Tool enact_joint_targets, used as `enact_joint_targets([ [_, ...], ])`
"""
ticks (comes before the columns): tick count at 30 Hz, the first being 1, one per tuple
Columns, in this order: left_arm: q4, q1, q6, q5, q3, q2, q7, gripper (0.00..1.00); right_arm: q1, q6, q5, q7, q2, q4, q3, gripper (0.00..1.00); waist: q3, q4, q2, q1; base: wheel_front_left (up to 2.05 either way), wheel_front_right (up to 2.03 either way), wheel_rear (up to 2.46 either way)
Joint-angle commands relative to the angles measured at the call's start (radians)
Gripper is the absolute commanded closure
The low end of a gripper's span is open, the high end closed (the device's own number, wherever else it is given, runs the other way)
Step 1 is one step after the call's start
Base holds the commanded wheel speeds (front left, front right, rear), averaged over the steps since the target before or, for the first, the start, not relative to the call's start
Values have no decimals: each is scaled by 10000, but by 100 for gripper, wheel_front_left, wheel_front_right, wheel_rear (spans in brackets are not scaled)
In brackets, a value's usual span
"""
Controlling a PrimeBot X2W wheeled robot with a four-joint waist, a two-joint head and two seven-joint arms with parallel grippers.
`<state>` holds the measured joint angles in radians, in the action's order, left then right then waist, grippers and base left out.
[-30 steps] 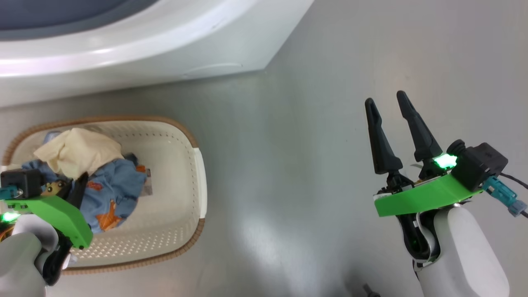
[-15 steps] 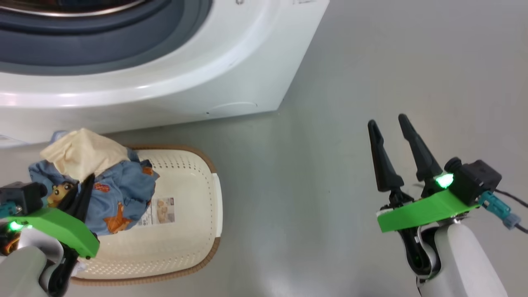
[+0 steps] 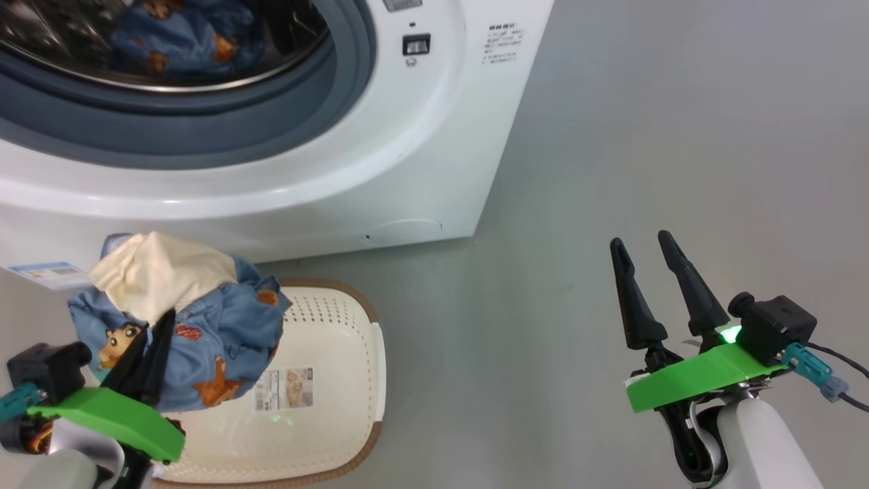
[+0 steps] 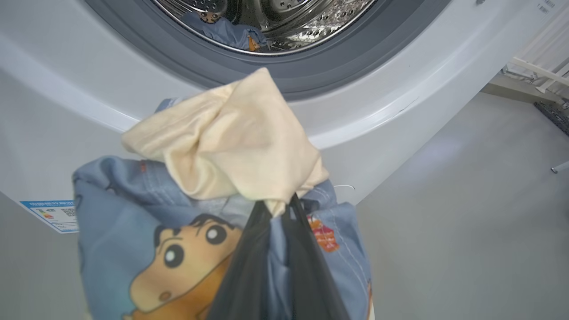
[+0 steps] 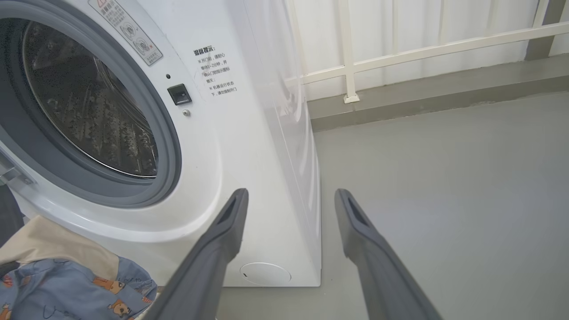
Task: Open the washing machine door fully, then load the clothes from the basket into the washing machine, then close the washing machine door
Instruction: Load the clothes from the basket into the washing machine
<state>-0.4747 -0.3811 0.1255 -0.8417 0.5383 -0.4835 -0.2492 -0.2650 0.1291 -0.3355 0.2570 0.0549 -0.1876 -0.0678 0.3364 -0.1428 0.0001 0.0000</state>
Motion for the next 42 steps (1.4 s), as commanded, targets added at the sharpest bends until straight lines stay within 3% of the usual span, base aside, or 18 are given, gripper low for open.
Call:
enact_joint_targets([
  [1,435,141,-139,204,-662,-288,-125,100,141,16,145,48,-47,178,-144,0,-423,170,-1,0,0,0,0],
  [12,2623,1587,-531,1076,-2301,273,-126,100,446,16,240,48,-47,-18,-47,0,-1330,335,-1,0,0,0,0],
  [22,4424,2524,-882,1542,-3107,592,-126,100,693,16,220,48,10,-54,122,0,-1836,415,-1,0,0,0,0],
  [42,5228,3006,-936,1660,-3574,1101,-126,100,878,16,182,48,241,71,201,0,-2039,491,-1,0,0,0,0],
])
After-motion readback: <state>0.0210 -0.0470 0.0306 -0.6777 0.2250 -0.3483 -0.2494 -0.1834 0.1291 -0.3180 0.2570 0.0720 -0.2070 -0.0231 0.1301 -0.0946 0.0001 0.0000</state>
